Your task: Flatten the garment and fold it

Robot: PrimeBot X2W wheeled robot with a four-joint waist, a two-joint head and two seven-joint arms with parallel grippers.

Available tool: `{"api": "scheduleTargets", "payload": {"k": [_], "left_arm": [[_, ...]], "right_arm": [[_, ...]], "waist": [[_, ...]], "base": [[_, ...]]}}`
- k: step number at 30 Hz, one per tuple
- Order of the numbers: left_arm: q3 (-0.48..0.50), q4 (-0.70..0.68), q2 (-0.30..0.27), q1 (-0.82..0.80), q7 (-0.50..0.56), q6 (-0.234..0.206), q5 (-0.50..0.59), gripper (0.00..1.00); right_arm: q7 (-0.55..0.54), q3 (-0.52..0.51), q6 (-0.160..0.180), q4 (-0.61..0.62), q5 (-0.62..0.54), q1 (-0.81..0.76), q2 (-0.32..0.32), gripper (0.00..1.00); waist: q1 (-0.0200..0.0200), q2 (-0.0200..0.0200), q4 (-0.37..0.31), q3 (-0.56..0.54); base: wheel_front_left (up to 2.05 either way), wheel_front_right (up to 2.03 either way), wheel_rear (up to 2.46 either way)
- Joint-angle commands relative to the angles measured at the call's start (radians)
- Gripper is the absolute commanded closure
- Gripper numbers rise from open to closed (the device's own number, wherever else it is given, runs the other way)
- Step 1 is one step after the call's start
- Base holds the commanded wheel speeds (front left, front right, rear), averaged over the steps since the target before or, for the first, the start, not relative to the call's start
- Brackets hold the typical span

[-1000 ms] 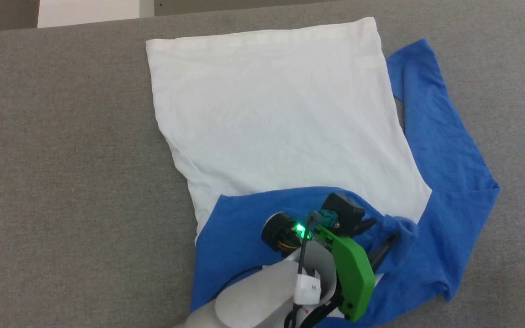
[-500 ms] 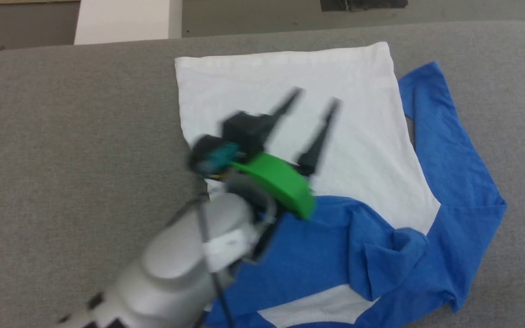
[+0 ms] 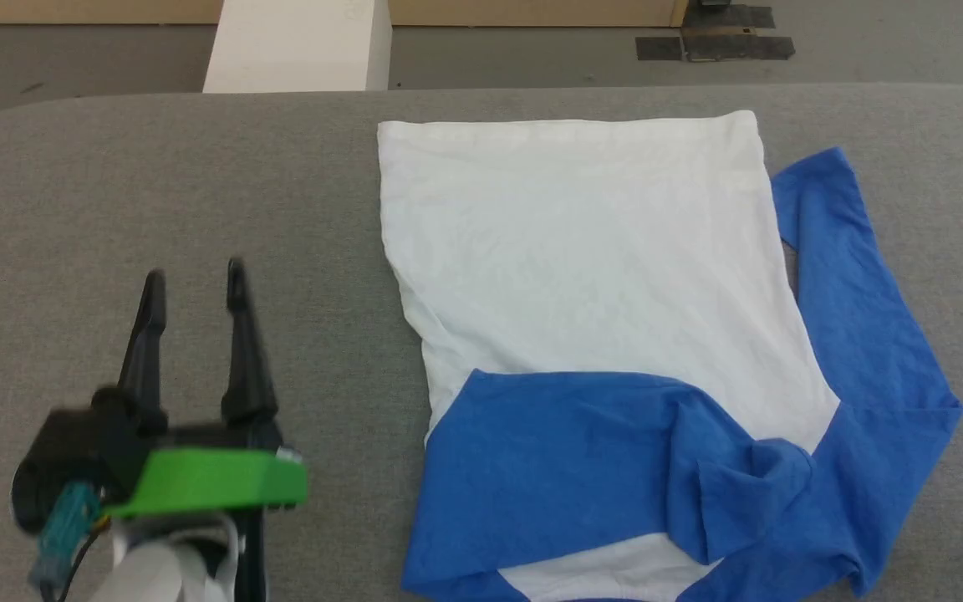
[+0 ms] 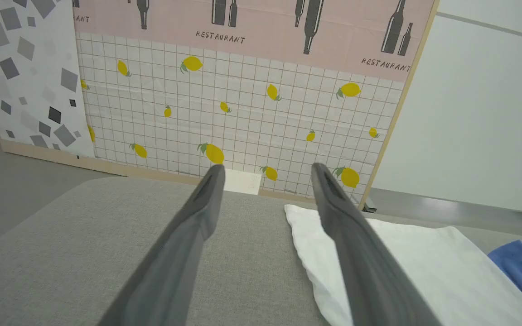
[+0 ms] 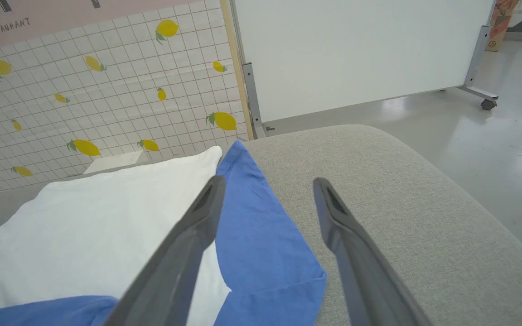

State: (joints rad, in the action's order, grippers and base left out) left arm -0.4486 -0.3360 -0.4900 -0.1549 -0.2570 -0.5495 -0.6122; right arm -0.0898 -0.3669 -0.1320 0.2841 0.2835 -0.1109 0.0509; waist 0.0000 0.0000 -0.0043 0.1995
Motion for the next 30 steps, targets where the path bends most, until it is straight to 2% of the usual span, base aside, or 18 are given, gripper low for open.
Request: {"api": "scheduleTargets", "payload": {"k": [1, 5, 9, 15, 23, 28, 30], "left_arm": [[0.029, -0.015, 0.01, 0.061, -0.004, 0.016, 0.045, 0.0], [0.082, -0.025, 0.055, 0.18, -0.005, 0.046, 0.132, 0.0], [0.115, -0.025, 0.119, 0.227, -0.005, 0.086, 0.172, 0.0], [0.154, -0.023, 0.19, 0.224, -0.005, 0.144, 0.215, 0.0], [0.175, -0.023, 0.249, 0.162, -0.005, 0.205, 0.27, 0.0], [0.179, -0.022, 0.276, 0.114, -0.005, 0.232, 0.303, 0.0], [0.176, -0.017, 0.286, 0.1, -0.005, 0.242, 0.313, 0.0]], "right_arm": [[-0.003, 0.004, 0.001, -0.002, 0.009, -0.015, -0.001, 0.0], [0.004, 0.006, 0.001, -0.017, 0.018, -0.03, -0.001, 0.0], [0.01, 0.0, 0.001, -0.026, 0.022, -0.028, -0.001, 0.0], [-0.055, 0.019, 0.001, 0.025, -0.018, 0.106, 0.012, 0.0], [-0.296, 0.068, 0.001, -0.015, 0.078, 0.482, 0.228, 0.0], [-0.467, 0.138, 0.001, -0.104, 0.102, 0.694, 0.36, 0.0], [-0.536, 0.172, 0.001, -0.154, 0.11, 0.743, 0.392, 0.0]], "waist": [[0.0, 0.0, 0.008, -0.001], [0.0, 0.0, 0.017, 0.001], [0.0, 0.0, 0.029, 0.017], [0.0, 0.0, 0.023, 0.085], [0.0, 0.0, 0.019, 0.243], [0.0, 0.0, 0.036, 0.342], [0.0, 0.0, 0.042, 0.371]], "base": [[0.0, 0.0, 0.0], [0.0, 0.0, 0.0], [0.0, 0.0, 0.0], [0.0, 0.0, 0.0], [0.0, 0.0, 0.0], [0.0, 0.0, 0.0], [0.0, 0.0, 0.0]]}}
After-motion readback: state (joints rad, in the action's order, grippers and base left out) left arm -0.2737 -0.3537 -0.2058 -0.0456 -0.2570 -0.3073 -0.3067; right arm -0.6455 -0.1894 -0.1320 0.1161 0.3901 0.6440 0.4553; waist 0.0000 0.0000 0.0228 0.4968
